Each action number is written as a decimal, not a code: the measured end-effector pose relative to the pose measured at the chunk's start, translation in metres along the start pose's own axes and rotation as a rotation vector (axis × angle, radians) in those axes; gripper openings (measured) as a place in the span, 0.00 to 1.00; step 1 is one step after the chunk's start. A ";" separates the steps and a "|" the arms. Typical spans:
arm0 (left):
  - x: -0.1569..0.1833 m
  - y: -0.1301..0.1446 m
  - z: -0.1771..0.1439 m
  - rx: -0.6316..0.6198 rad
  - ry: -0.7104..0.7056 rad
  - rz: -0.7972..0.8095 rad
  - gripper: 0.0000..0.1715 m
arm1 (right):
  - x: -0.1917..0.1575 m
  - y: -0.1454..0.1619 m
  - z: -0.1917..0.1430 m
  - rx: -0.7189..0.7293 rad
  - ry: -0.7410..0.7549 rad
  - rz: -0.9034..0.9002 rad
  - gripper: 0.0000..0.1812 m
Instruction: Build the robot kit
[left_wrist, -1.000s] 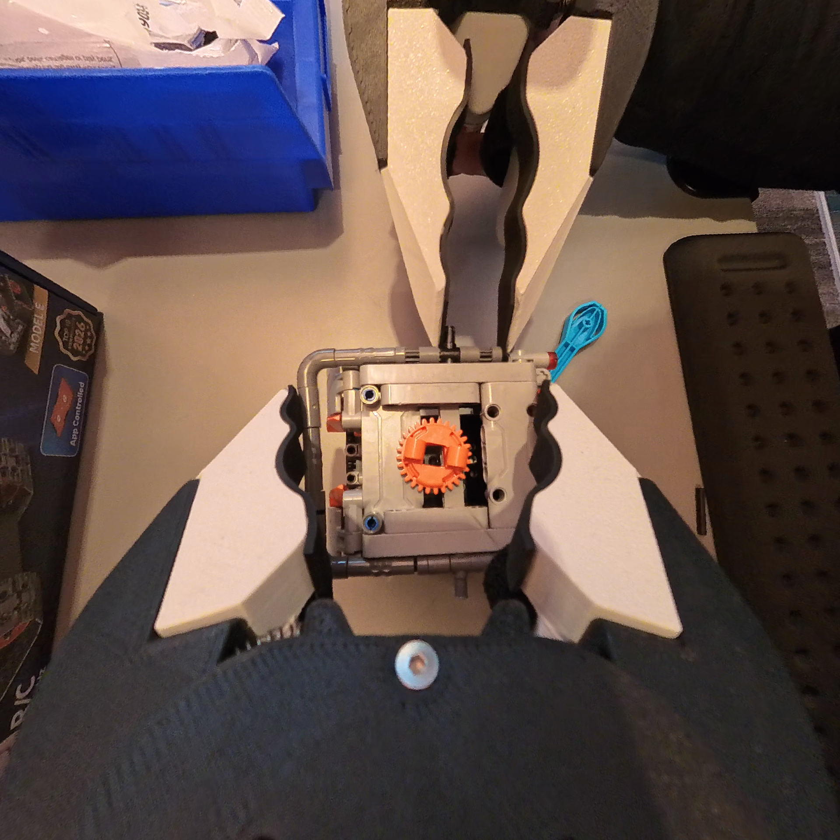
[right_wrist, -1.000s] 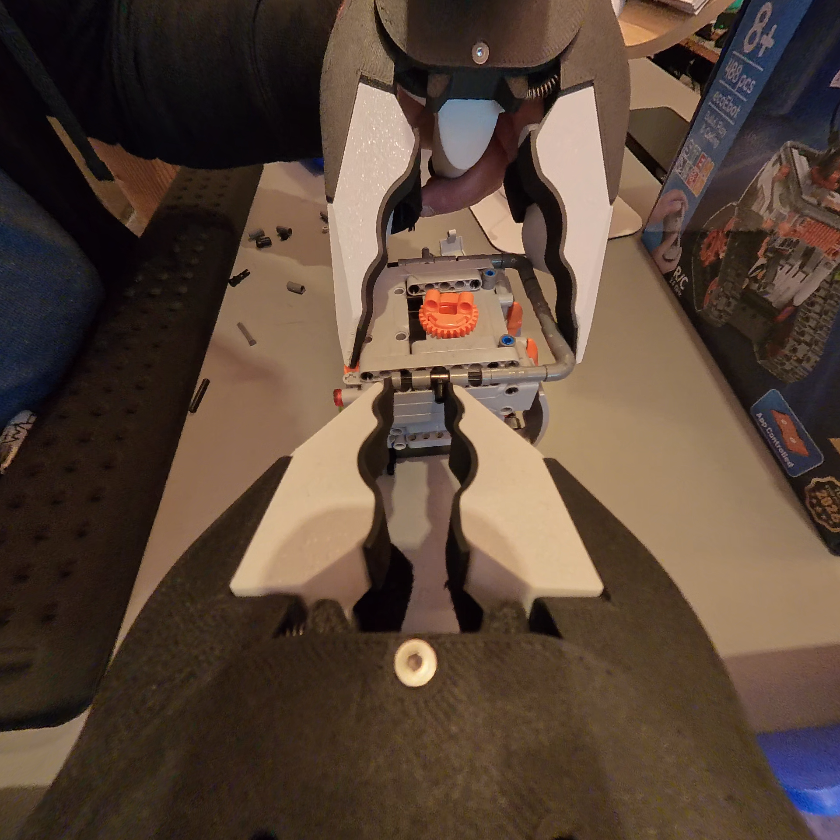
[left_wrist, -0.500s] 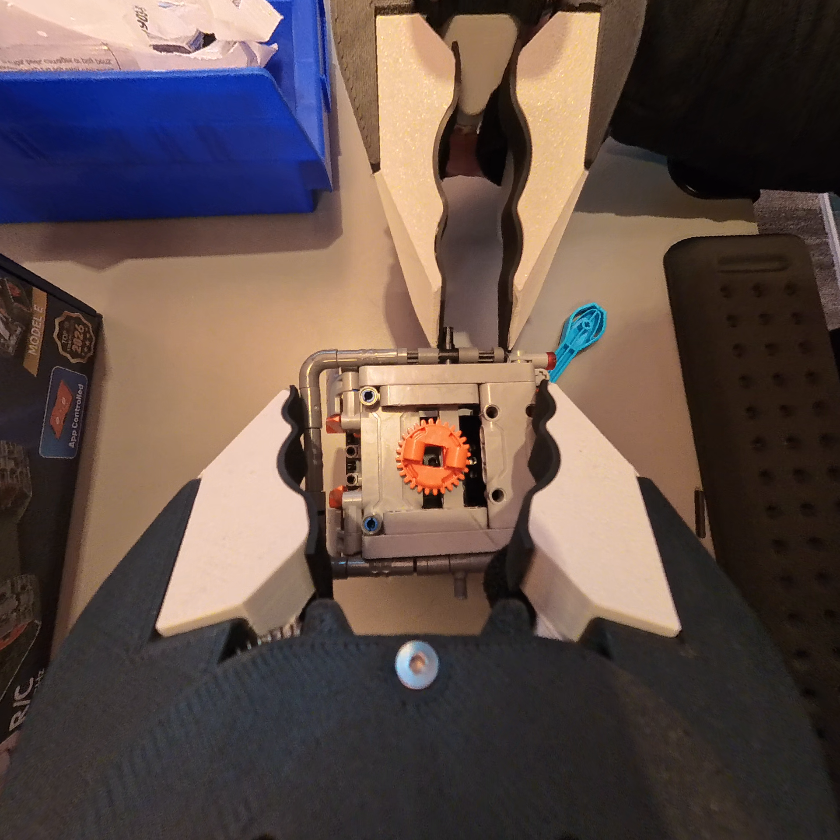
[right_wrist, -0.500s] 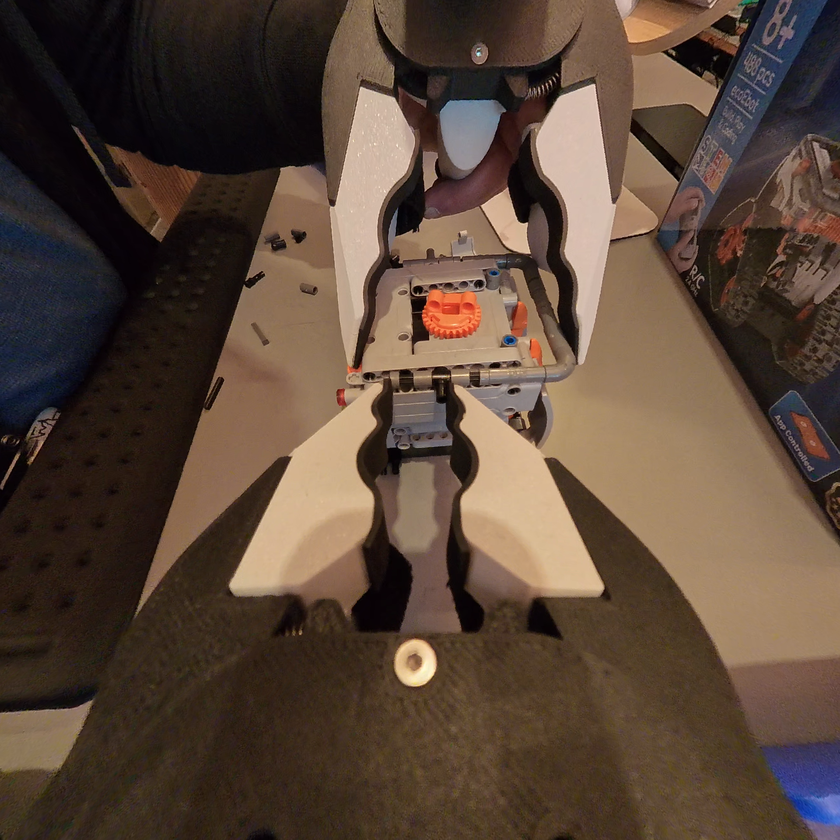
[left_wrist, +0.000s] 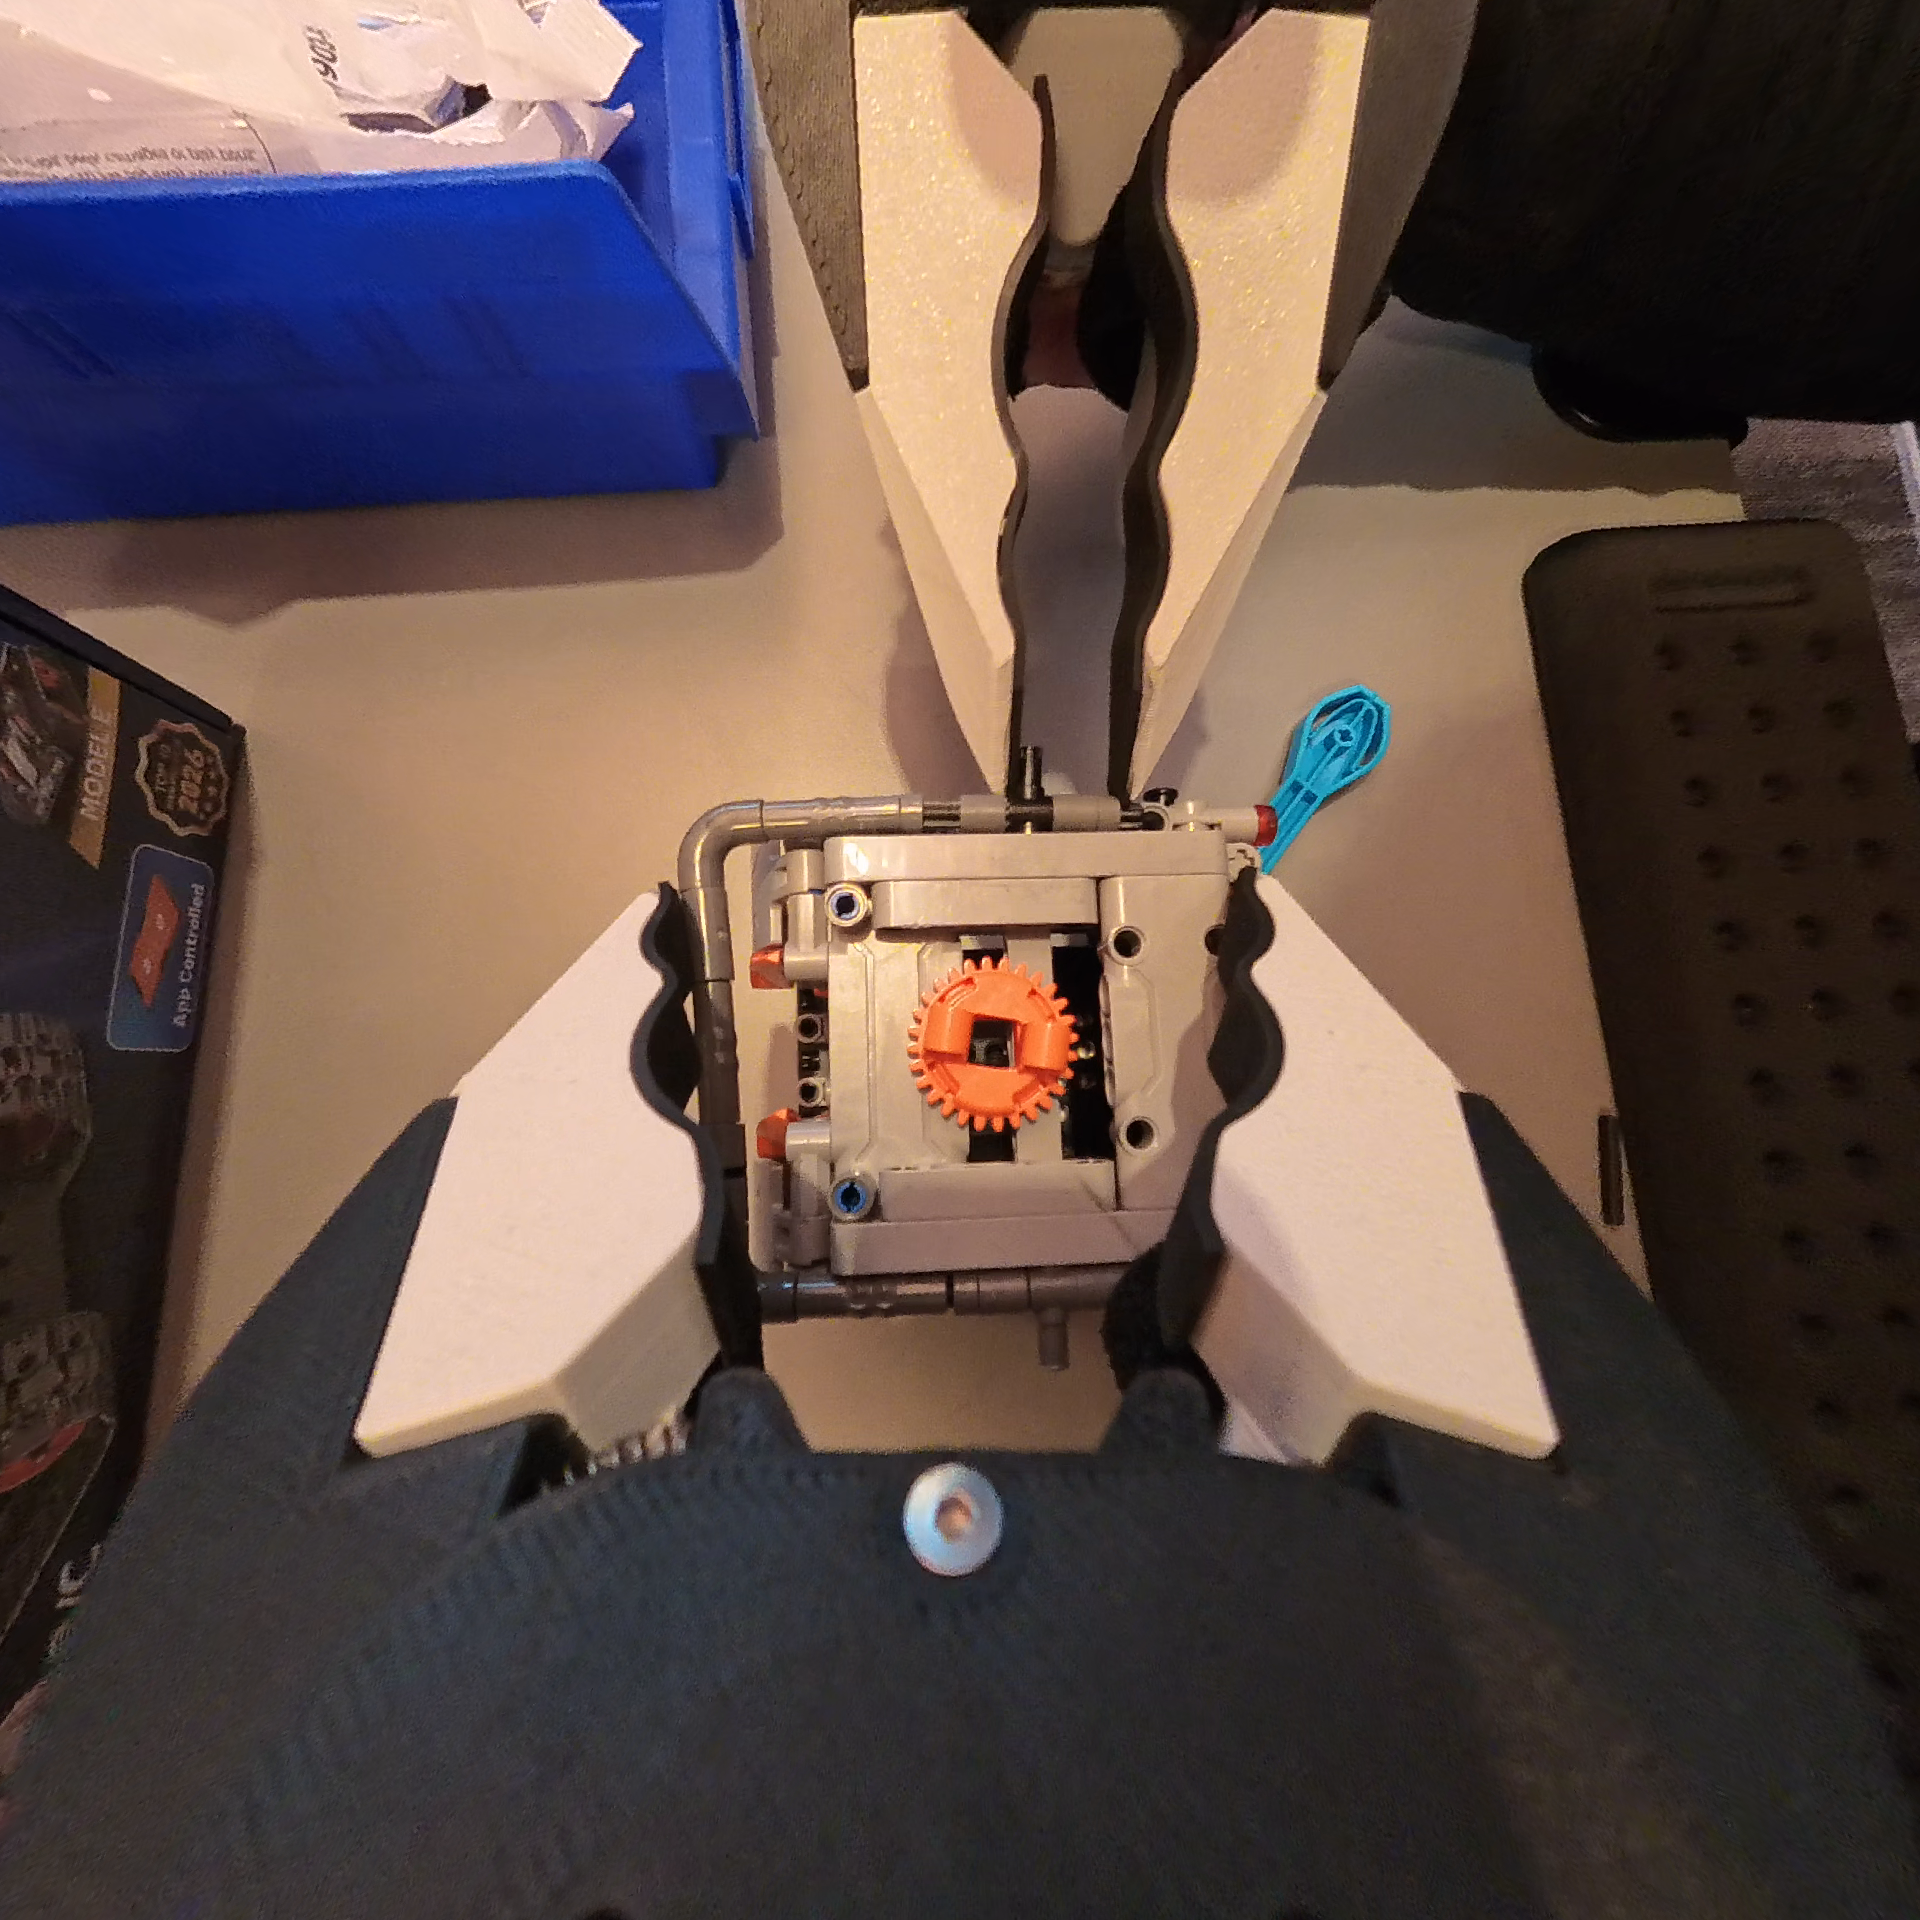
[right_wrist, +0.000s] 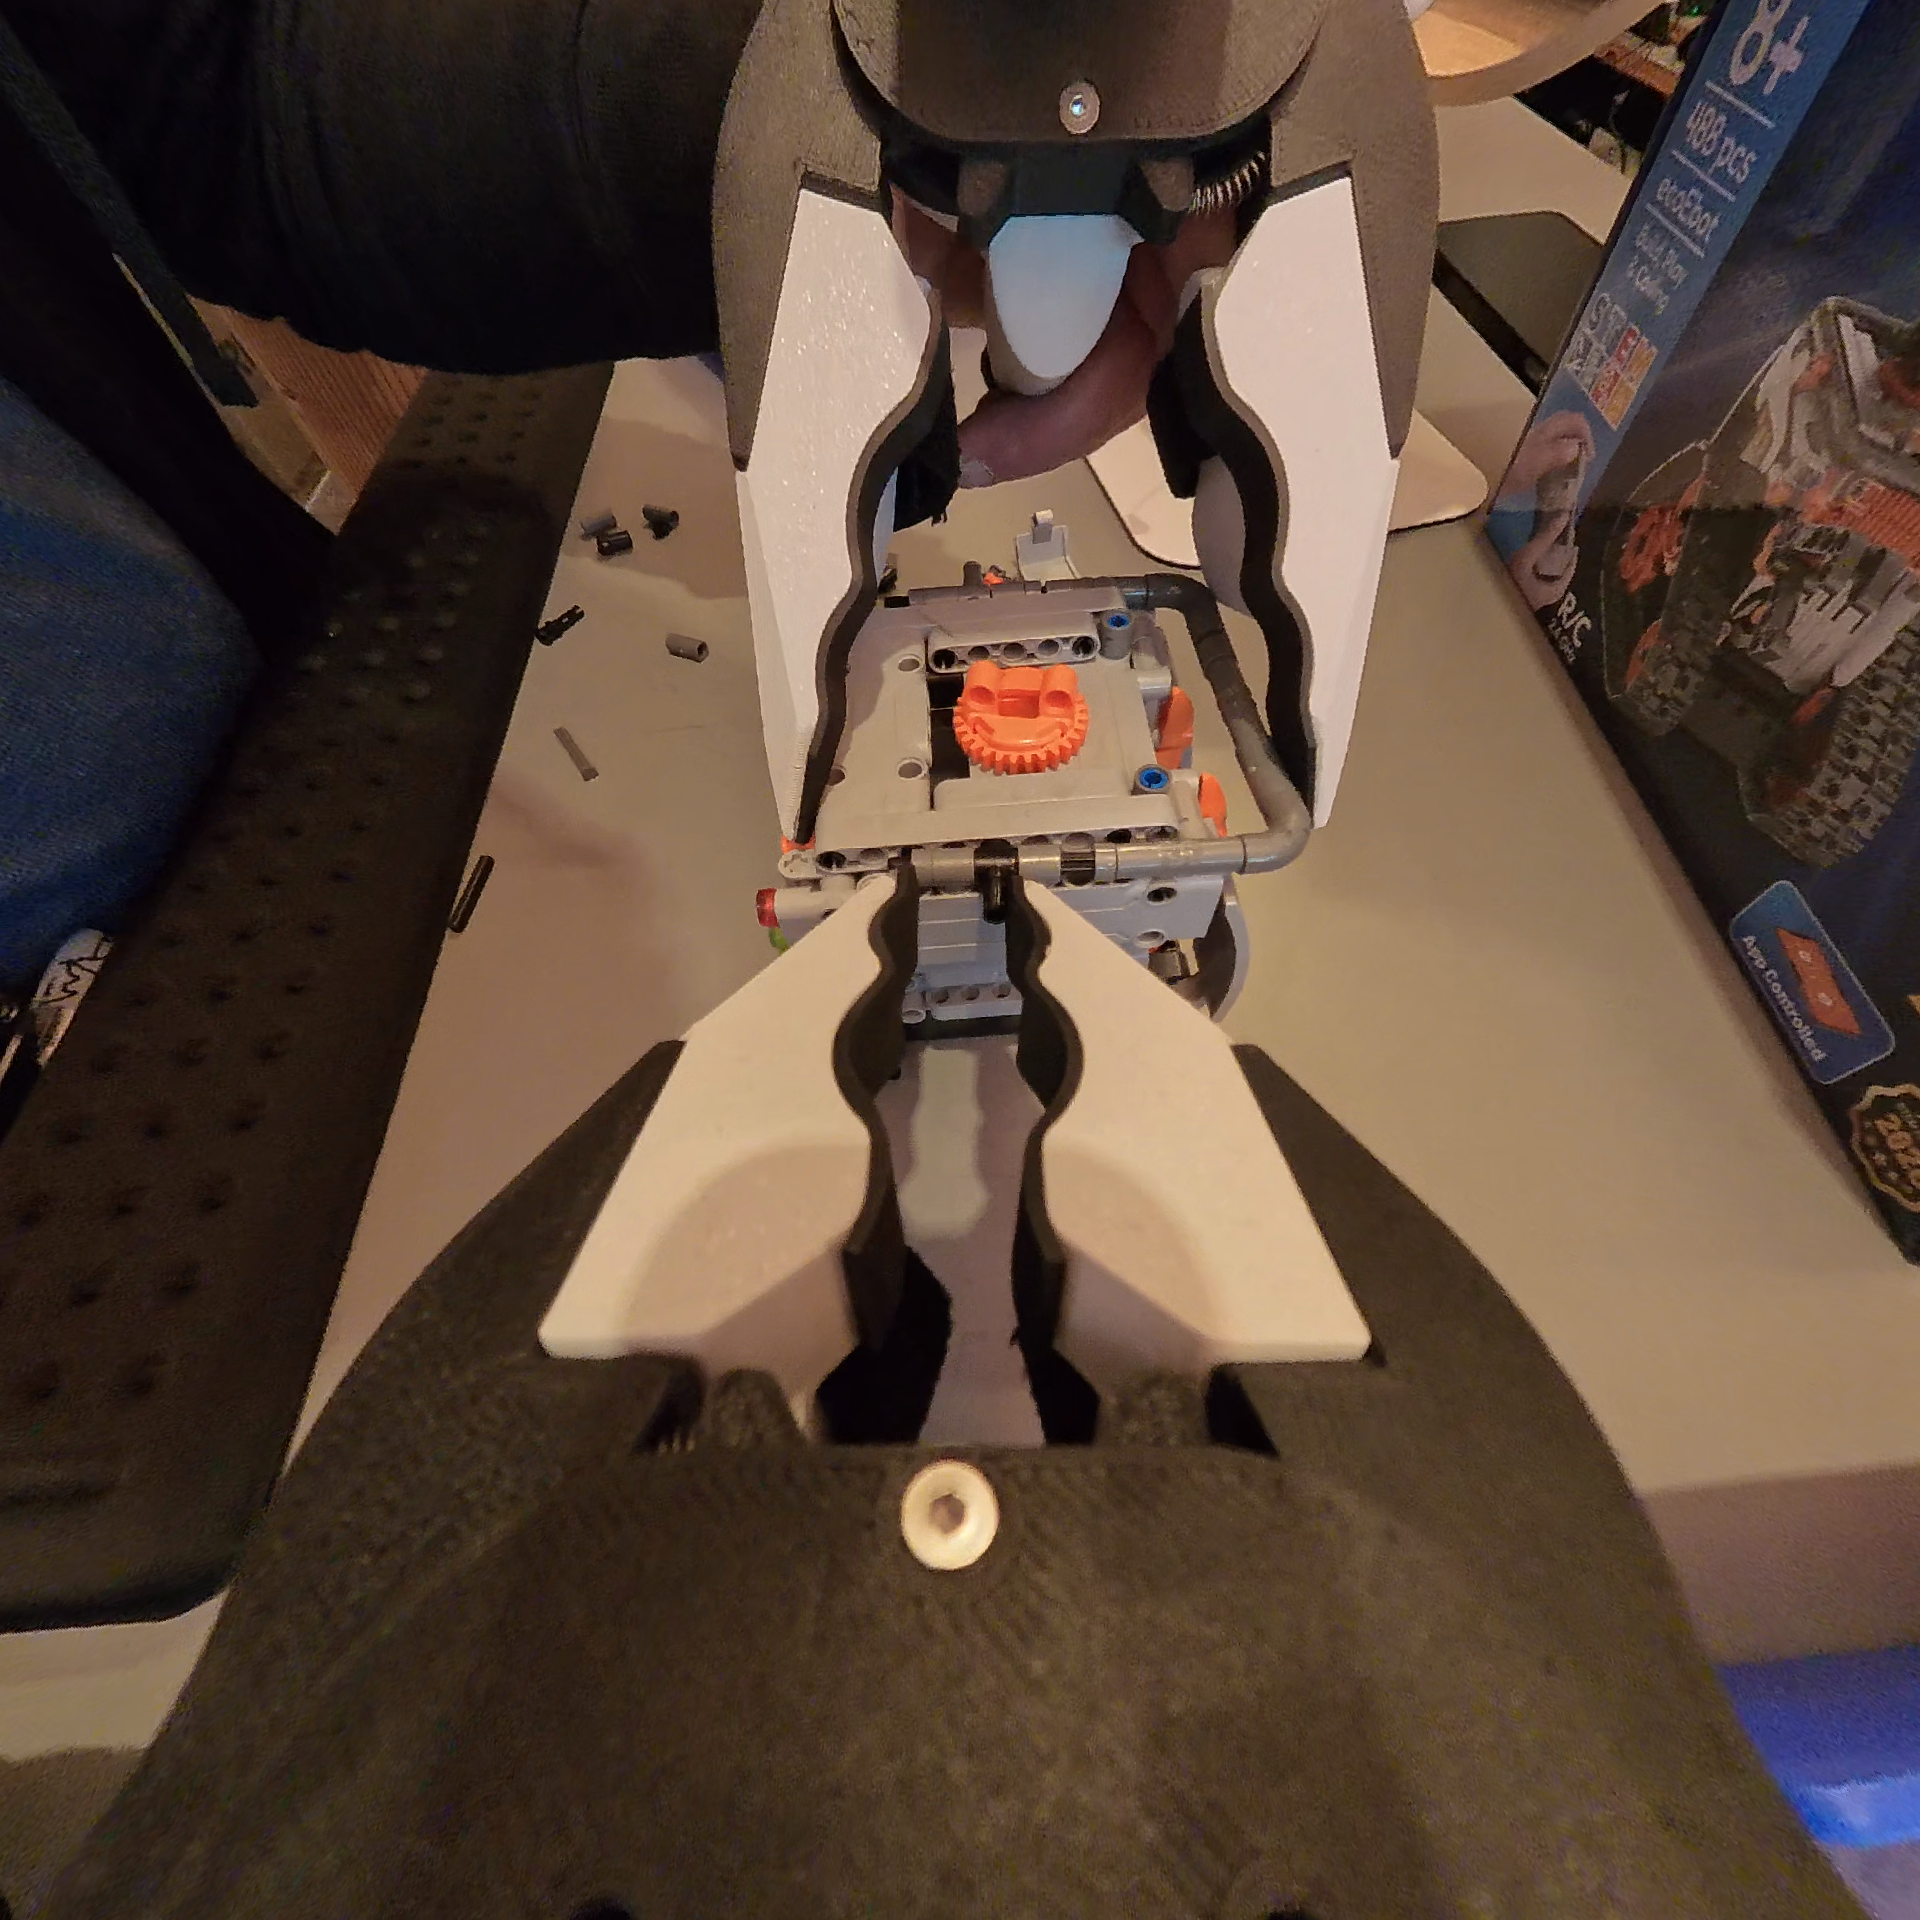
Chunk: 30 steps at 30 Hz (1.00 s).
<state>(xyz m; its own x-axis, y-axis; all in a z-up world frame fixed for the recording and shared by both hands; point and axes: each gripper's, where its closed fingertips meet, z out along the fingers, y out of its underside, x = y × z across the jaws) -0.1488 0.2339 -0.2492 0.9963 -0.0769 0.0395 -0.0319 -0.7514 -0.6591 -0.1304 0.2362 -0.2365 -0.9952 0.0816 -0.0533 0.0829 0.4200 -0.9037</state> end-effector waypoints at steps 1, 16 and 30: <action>0.000 -0.001 0.000 0.002 -0.001 -0.001 0.58 | 0.000 0.000 0.000 0.001 0.004 0.001 0.08; 0.002 -0.003 0.000 0.000 -0.009 0.029 0.57 | -0.002 0.000 -0.002 -0.021 0.056 0.024 0.09; 0.001 -0.004 0.002 -0.101 -0.012 0.083 0.62 | -0.003 0.000 -0.002 -0.036 0.099 -0.027 0.08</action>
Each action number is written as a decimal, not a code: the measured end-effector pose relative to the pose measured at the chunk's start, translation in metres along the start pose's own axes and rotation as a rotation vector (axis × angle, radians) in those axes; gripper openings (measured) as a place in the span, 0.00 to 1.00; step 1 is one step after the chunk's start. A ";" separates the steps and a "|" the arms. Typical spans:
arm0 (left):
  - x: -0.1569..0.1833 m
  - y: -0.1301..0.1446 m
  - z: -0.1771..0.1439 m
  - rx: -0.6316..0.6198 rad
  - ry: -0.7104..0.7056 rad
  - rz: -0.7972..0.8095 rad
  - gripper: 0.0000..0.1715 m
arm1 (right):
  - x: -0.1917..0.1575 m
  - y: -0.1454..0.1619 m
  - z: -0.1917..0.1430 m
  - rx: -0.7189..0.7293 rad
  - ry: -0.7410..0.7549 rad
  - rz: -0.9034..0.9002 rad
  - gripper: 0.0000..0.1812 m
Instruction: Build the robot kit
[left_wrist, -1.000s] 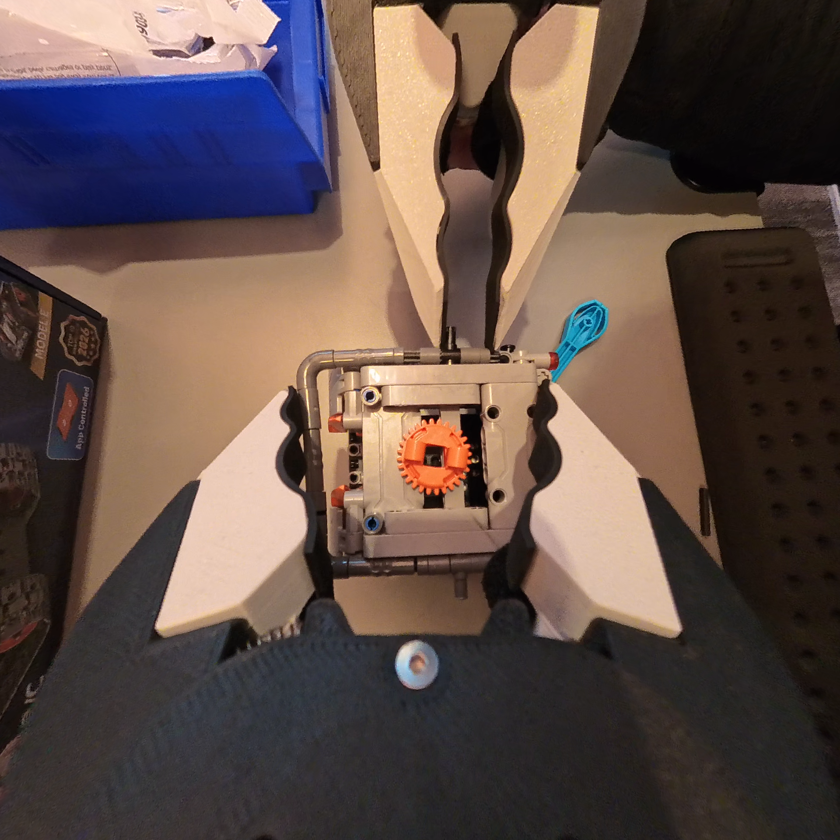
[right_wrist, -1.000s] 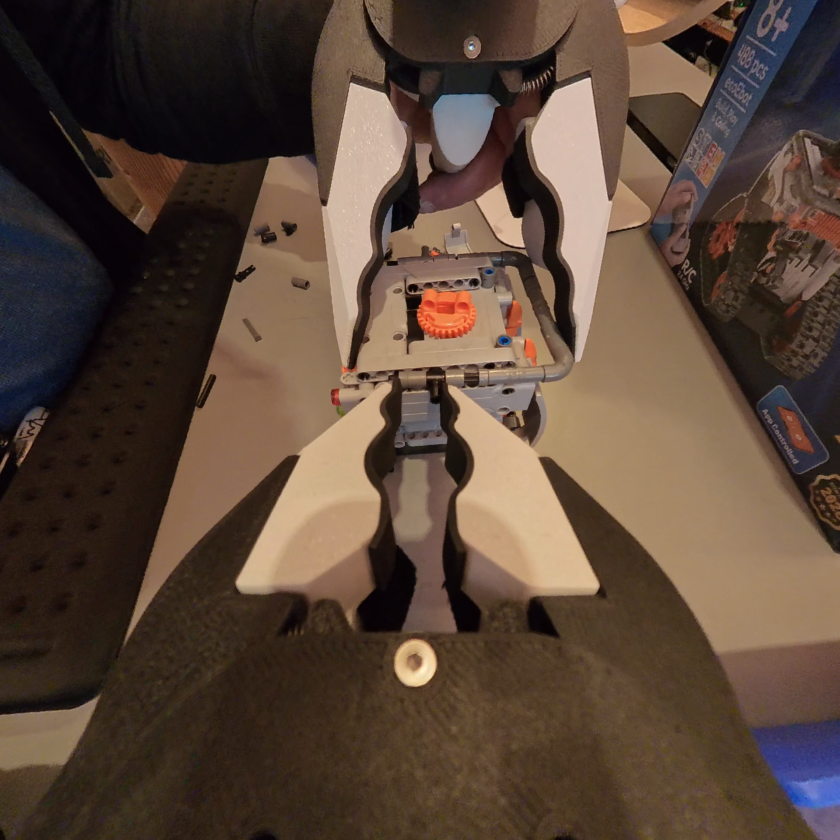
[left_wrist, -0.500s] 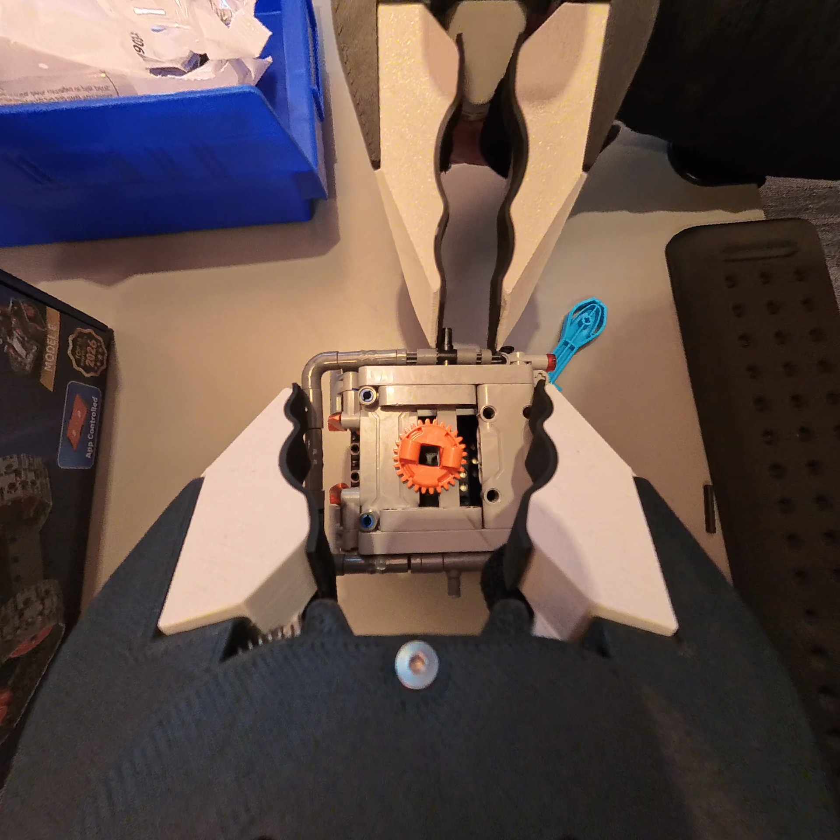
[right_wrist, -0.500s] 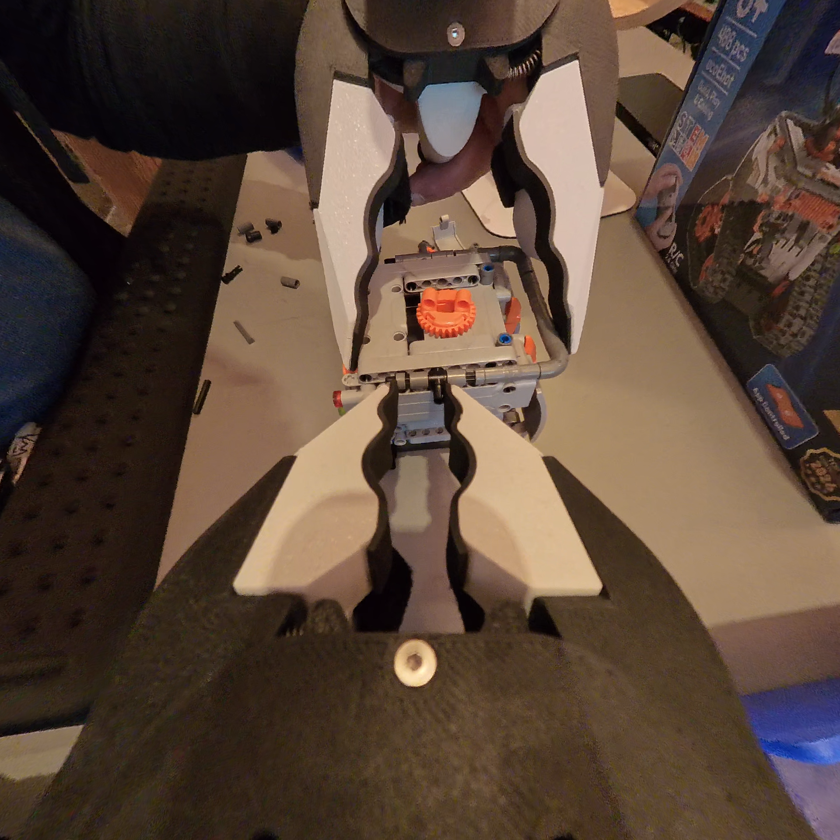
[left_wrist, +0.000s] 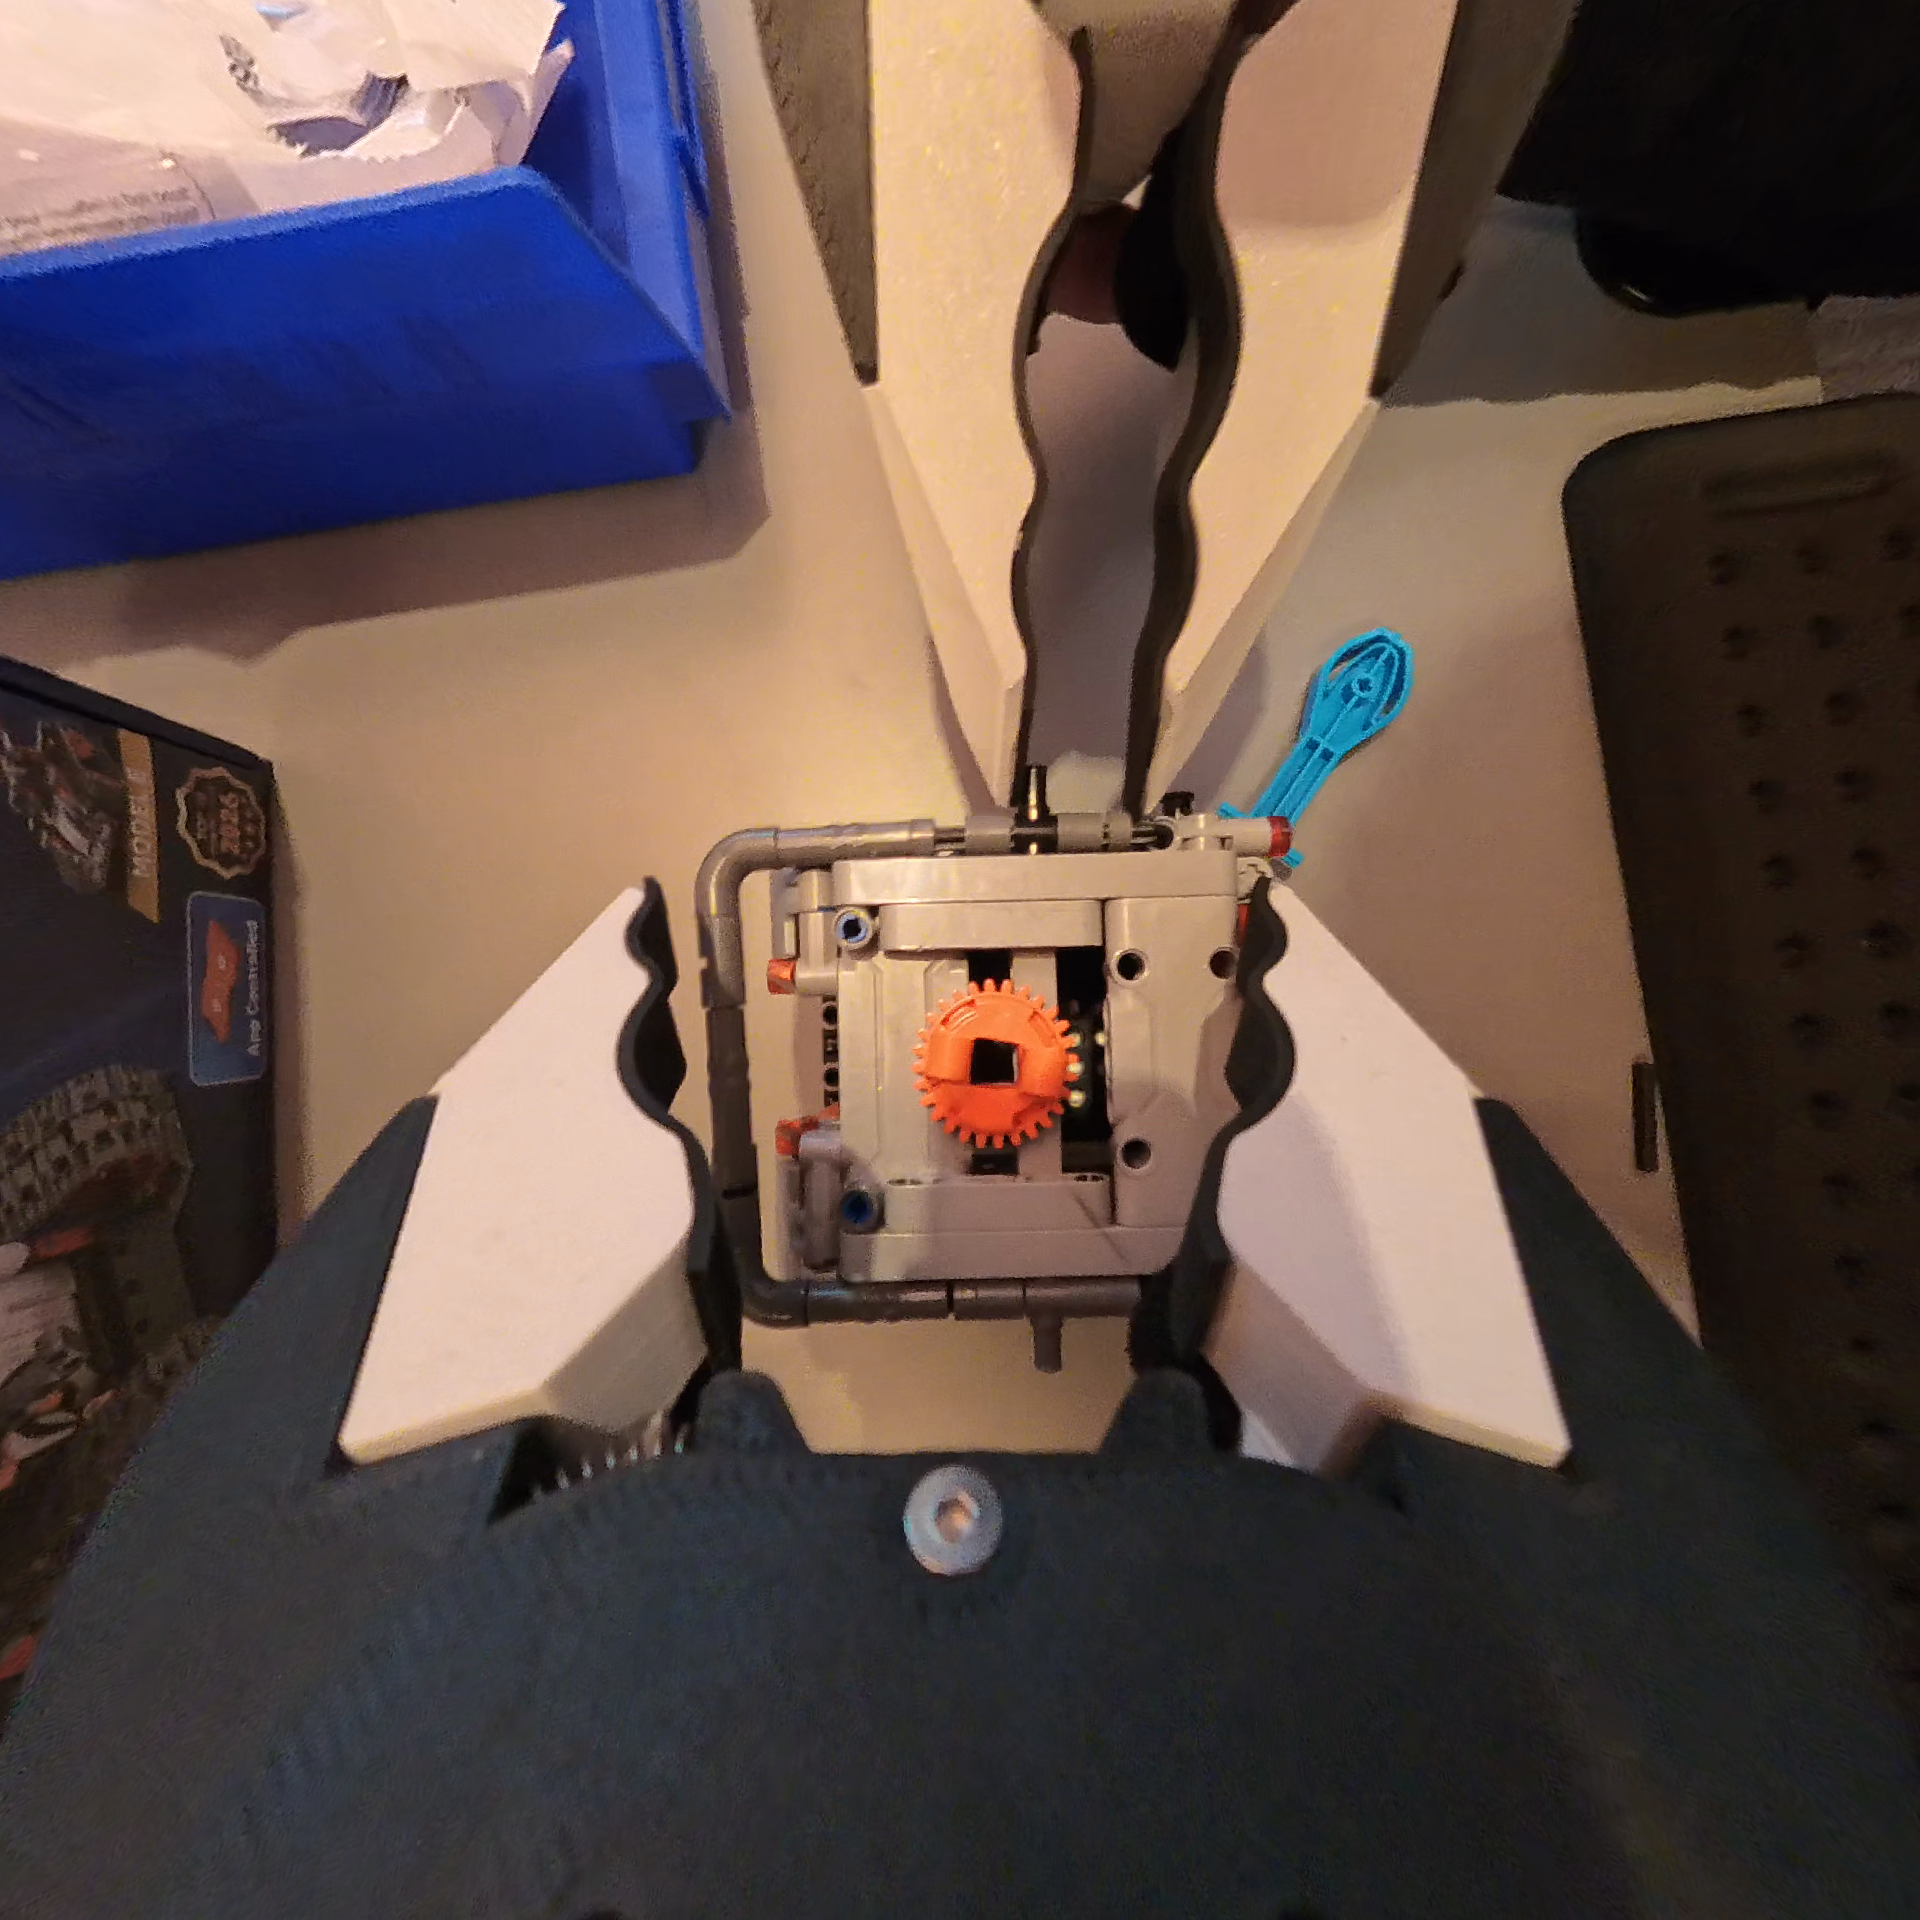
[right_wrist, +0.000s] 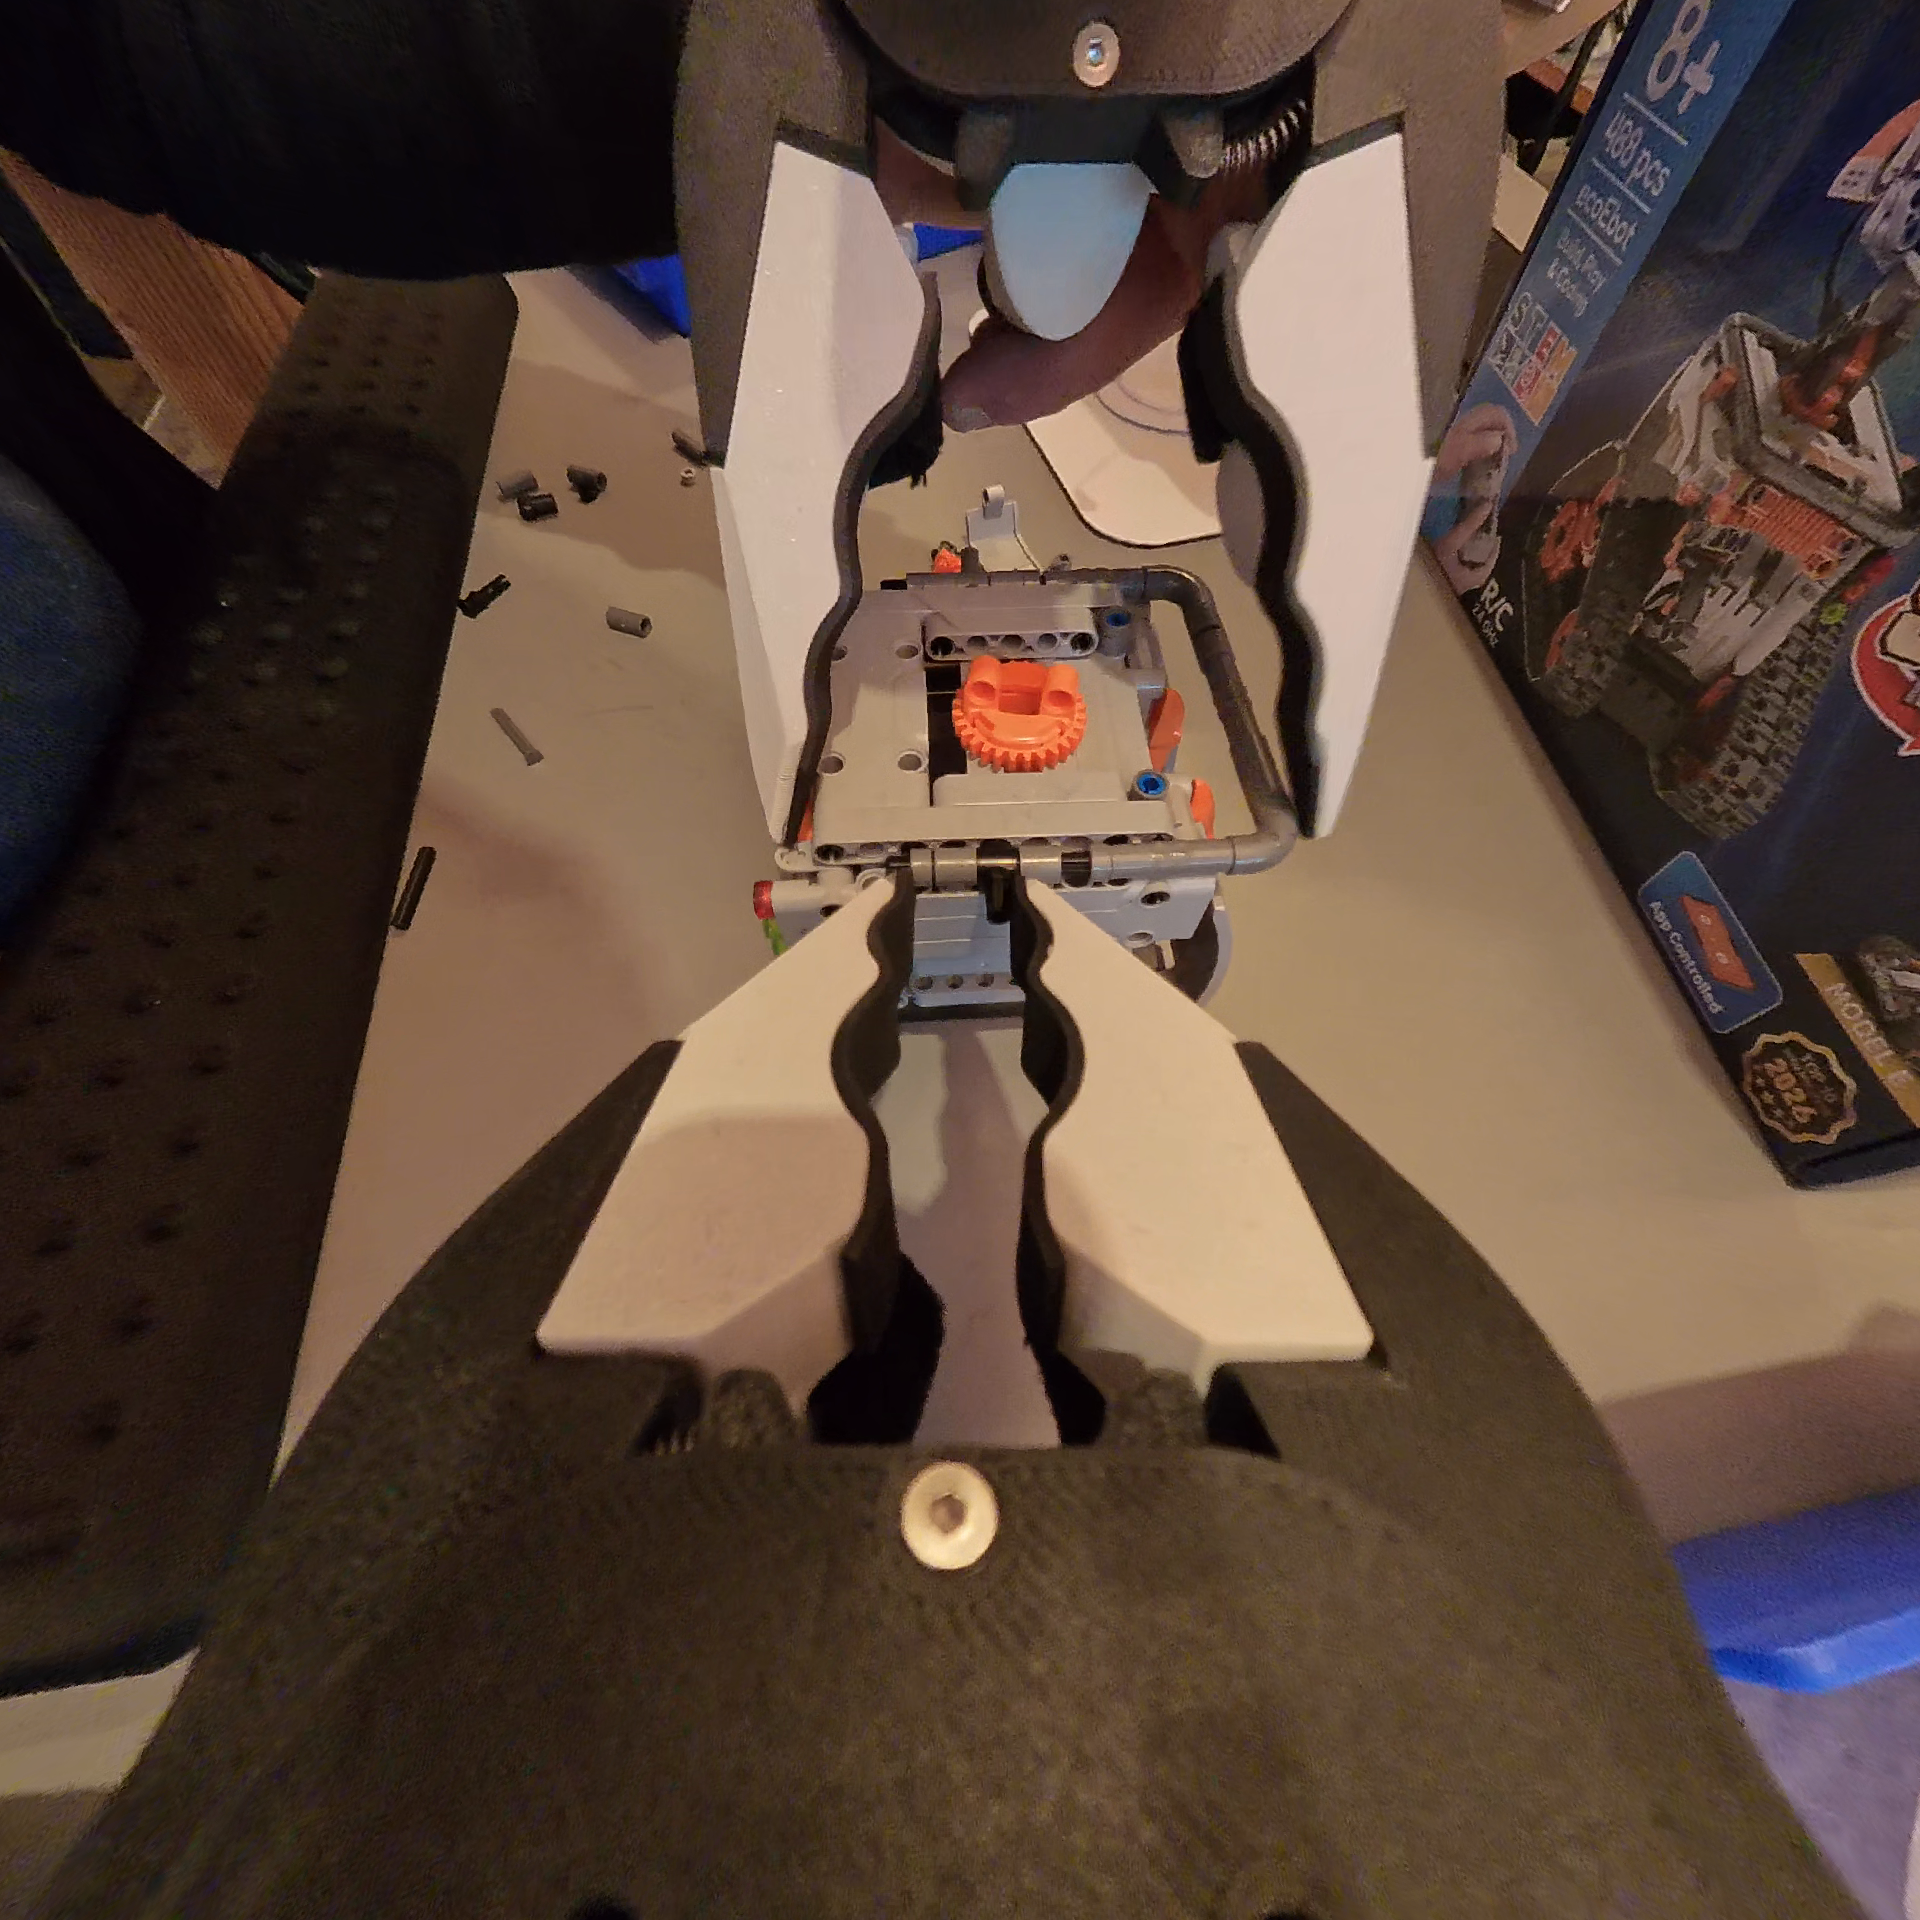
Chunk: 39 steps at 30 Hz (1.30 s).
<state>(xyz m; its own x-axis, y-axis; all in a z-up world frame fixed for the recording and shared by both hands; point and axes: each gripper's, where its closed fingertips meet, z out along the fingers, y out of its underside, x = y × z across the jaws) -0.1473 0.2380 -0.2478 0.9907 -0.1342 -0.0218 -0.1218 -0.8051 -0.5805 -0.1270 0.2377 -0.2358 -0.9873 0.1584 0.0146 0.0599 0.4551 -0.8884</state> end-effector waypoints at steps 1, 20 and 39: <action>0.002 -0.002 0.000 0.003 0.012 0.018 0.59 | 0.000 0.000 0.000 -0.007 0.004 -0.005 0.08; 0.004 -0.004 0.001 -0.006 0.023 0.051 0.54 | 0.001 0.001 0.000 -0.018 0.017 0.004 0.07; -0.010 0.006 -0.052 0.092 -0.053 -0.091 0.60 | 0.008 -0.002 -0.033 0.084 0.078 0.110 0.12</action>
